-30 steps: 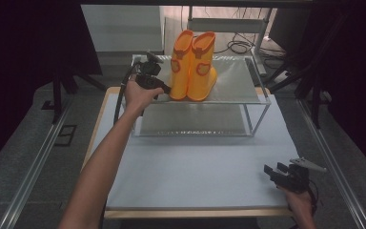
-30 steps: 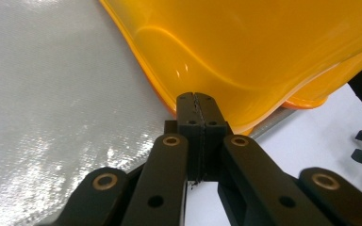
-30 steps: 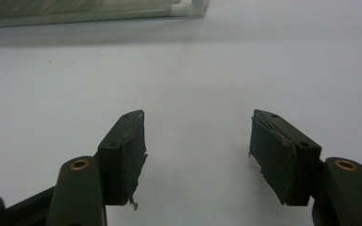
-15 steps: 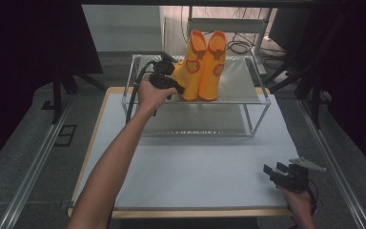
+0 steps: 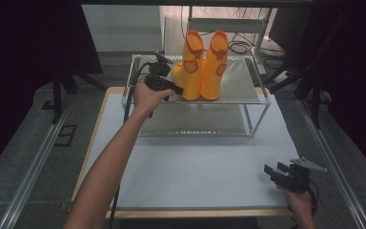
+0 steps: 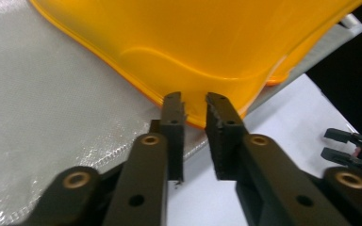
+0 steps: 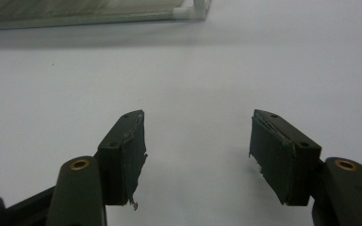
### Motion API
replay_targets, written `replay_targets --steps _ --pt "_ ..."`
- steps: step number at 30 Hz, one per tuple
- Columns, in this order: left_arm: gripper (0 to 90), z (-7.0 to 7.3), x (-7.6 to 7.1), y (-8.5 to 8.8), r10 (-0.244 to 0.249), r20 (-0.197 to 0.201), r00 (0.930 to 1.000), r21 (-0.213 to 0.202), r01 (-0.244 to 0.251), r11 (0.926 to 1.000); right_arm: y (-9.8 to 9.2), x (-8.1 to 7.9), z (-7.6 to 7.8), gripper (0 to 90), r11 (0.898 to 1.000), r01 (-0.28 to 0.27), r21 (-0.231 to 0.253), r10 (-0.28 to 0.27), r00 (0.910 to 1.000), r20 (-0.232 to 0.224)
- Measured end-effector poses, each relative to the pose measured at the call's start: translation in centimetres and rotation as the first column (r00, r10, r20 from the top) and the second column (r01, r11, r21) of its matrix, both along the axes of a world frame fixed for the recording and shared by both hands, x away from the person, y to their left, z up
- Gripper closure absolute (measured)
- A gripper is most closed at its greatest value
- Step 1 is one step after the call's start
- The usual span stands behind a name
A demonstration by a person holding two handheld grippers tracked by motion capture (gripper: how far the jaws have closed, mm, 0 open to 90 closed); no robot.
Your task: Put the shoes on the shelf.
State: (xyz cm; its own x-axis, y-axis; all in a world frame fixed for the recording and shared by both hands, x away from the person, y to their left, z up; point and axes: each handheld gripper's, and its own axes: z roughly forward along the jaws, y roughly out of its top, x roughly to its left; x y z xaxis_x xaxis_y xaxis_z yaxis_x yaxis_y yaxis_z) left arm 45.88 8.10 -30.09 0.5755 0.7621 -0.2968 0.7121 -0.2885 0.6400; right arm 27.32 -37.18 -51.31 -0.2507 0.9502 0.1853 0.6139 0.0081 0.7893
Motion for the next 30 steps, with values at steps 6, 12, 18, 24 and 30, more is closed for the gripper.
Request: replay_targets --steps 6,12,18,24,30 --pt "57.2 0.8 -1.7 1.9 -0.054 0.048 0.9974 0.022 0.053 0.9983 -0.1 0.0 -0.1 35.9 1.0 -0.001 -0.003 0.001 1.0 0.0" --pt "47.3 1.0 -4.3 4.1 -0.086 0.08 0.9931 0.036 0.084 0.9959 0.0 0.0 0.0 36.0 1.0 -0.002 -0.006 0.002 1.0 0.003" --pt "41.8 0.3 -7.3 6.2 -0.135 0.122 0.9833 0.012 0.134 0.9909 0.2 0.0 0.0 36.0 1.0 -0.011 -0.013 0.011 0.9999 0.003" --pt "41.4 -1.2 -10.2 7.9 -0.155 0.139 0.9781 0.006 0.156 0.9878 0.2 0.0 0.0 36.1 1.0 -0.009 -0.014 0.009 1.0 0.003" --pt "40.8 -3.5 -12.7 9.0 -0.142 0.156 0.9775 0.024 0.14 0.9899 0.3 0.0 0.0 36.1 1.0 -0.013 -0.018 0.014 0.9999 0.001"
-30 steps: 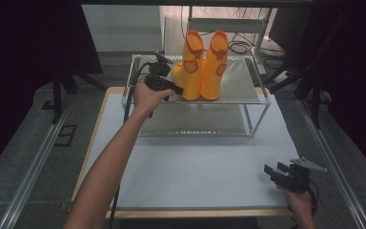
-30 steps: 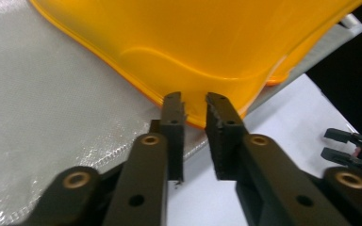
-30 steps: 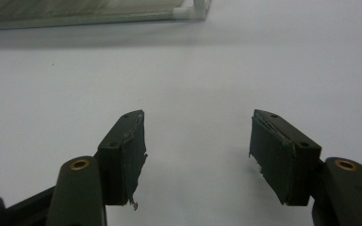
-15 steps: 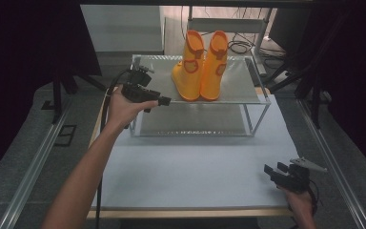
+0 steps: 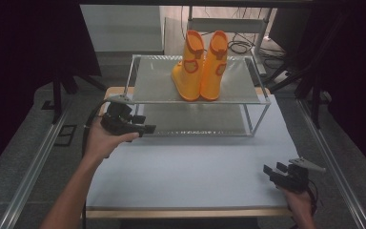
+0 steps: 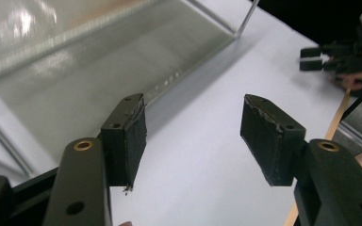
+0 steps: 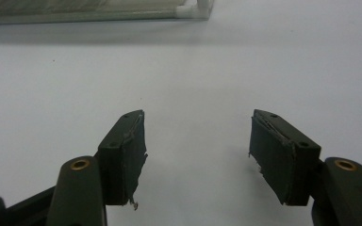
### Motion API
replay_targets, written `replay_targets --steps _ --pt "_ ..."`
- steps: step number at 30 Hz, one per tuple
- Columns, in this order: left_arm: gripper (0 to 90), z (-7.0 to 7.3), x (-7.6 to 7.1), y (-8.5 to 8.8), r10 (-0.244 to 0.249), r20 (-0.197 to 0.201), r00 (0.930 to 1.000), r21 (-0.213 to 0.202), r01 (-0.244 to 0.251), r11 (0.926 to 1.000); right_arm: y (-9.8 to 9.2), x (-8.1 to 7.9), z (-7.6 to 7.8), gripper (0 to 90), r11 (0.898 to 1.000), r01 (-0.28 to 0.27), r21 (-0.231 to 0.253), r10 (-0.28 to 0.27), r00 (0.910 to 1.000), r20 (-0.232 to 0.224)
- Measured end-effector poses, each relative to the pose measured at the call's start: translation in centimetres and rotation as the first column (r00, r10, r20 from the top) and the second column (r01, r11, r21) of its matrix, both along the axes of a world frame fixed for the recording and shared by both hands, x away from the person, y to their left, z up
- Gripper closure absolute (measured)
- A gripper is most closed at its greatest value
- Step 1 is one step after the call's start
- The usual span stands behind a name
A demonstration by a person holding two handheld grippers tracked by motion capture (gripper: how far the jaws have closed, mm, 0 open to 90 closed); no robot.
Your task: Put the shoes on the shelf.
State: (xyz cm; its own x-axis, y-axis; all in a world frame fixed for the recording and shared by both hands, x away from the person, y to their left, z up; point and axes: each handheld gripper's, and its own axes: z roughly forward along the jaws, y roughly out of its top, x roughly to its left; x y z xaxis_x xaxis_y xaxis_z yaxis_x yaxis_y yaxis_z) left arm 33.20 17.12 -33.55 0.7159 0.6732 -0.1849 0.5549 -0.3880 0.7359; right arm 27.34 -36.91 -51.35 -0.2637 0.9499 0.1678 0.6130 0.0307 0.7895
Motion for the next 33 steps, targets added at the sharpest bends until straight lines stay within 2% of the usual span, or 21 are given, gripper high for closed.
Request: replay_targets --steps 8,16,19,25,33 --pt "39.6 -3.4 -2.8 0.5 0.009 0.008 0.9999 0.018 -0.009 0.9998 0.1 0.0 -0.1 36.0 1.0 -0.006 -0.006 0.006 1.0 0.0" --pt "39.6 -6.6 -3.9 0.8 0.009 -0.037 0.9993 -0.006 -0.009 0.9999 0.3 0.1 -0.2 36.1 1.0 -0.008 -0.007 0.008 1.0 -0.003" --pt "39.6 -7.1 -3.8 0.9 0.017 -0.05 0.9986 -0.008 -0.017 0.9998 0.3 0.1 -0.2 36.1 1.0 -0.012 -0.007 0.012 0.9999 -0.007" --pt "39.6 -7.0 -3.5 1.0 0.027 -0.048 0.9985 -0.014 -0.028 0.9995 0.5 0.1 -0.2 36.1 1.0 -0.012 -0.008 0.012 0.9999 -0.006" --pt "39.3 -7.8 -3.5 0.7 0.028 -0.058 0.9979 -0.029 -0.03 0.9991 0.4 0.1 -0.2 36.1 1.0 -0.012 -0.007 0.012 0.9999 -0.005"
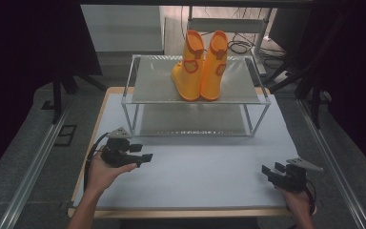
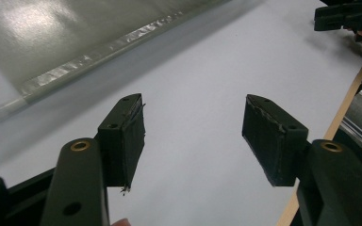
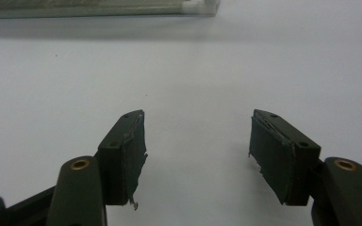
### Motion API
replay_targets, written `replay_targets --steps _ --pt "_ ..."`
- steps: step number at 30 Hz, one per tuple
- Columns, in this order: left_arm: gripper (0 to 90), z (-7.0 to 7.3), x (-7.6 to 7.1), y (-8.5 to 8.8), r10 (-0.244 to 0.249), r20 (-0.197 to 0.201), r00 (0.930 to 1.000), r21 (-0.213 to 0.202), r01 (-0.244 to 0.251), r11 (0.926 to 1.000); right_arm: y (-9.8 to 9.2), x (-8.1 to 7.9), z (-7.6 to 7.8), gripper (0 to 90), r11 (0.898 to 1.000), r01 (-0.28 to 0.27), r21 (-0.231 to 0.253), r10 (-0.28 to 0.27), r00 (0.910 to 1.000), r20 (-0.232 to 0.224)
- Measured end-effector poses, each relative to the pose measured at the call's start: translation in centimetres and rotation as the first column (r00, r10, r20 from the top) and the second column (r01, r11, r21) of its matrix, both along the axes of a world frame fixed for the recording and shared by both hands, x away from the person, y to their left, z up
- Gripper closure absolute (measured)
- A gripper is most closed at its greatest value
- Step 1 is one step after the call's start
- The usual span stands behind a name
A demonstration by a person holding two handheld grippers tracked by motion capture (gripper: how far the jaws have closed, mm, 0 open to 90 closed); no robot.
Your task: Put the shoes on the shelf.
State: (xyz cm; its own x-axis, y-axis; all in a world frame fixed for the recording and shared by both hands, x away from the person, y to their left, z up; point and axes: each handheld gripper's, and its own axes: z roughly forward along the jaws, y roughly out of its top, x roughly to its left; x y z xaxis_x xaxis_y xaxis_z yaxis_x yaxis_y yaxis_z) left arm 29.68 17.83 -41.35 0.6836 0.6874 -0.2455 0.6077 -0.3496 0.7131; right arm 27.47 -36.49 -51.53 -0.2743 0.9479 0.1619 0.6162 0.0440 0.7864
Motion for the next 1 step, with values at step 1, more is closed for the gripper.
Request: replay_targets --steps 1 --pt "39.2 -0.12 0.02 -0.04 0.001 0.001 1.0 0.005 -0.002 1.0 -0.02 0.03 -0.02 36.1 1.0 -0.001 -0.001 0.001 1.0 0.001"
